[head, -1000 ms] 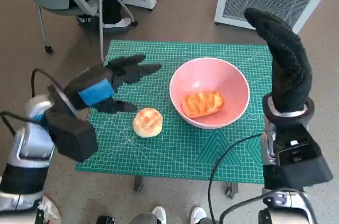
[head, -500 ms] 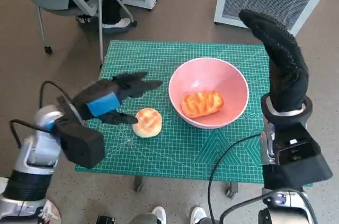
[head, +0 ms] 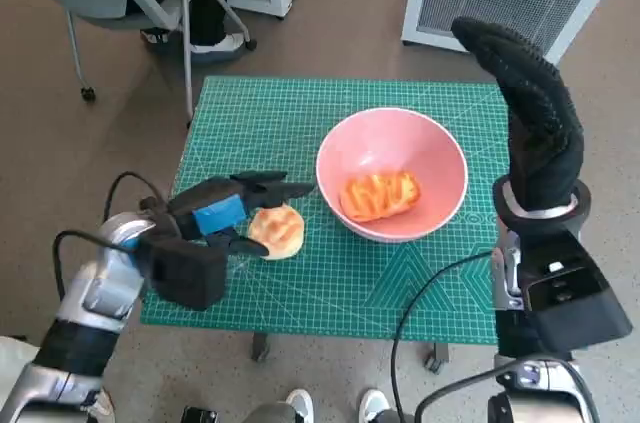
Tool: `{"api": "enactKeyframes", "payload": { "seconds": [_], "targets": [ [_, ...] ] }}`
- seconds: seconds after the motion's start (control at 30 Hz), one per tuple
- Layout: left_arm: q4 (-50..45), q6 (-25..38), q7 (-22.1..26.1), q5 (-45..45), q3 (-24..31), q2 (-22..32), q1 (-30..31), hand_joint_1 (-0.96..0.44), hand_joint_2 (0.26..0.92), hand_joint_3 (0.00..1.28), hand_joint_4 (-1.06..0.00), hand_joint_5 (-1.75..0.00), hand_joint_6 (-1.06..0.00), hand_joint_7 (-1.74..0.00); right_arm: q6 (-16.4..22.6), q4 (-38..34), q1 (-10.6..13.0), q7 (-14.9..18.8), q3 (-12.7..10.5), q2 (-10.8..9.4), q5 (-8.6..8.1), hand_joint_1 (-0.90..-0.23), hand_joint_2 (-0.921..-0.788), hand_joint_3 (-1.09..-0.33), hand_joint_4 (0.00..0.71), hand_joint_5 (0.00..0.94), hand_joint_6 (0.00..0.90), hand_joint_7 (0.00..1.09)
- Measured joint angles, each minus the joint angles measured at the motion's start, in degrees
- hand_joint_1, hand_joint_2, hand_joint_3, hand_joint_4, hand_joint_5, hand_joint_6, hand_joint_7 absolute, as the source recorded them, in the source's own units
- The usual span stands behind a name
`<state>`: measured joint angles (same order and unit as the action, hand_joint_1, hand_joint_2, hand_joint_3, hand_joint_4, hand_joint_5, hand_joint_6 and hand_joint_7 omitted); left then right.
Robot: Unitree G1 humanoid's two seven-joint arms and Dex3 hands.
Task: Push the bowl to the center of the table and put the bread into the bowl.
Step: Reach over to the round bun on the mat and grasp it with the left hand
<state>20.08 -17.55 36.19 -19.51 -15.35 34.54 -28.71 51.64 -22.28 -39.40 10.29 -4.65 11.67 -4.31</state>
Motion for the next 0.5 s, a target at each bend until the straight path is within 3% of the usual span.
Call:
{"api": "enactKeyframes", "payload": {
  "seconds": [0.3, 0.5],
  "targets": [
    [4.73, 4.47, 1.14, -3.46, -2.86, -0.78, -2.41, -0.28, 0.898, 0.00, -0.20, 0.00, -0.32, -0.01, -0.04, 0.16, 0.02, 0.02, 0.01, 0.69, 0.02, -0.580, -0.921, -0.726, 0.286, 0.000, 0.008, 0.67],
    [7.52, 7.36, 1.40, -5.20, -4.63, -1.97, -4.89, -0.23, 0.896, 0.00, -0.28, -0.02, -0.39, -0.03, -0.15, 0.25, 0.02, 0.02, 0.06, 0.86, 0.09, -0.574, -0.921, -0.727, 0.286, 0.000, 0.008, 0.66]
  ]
}}
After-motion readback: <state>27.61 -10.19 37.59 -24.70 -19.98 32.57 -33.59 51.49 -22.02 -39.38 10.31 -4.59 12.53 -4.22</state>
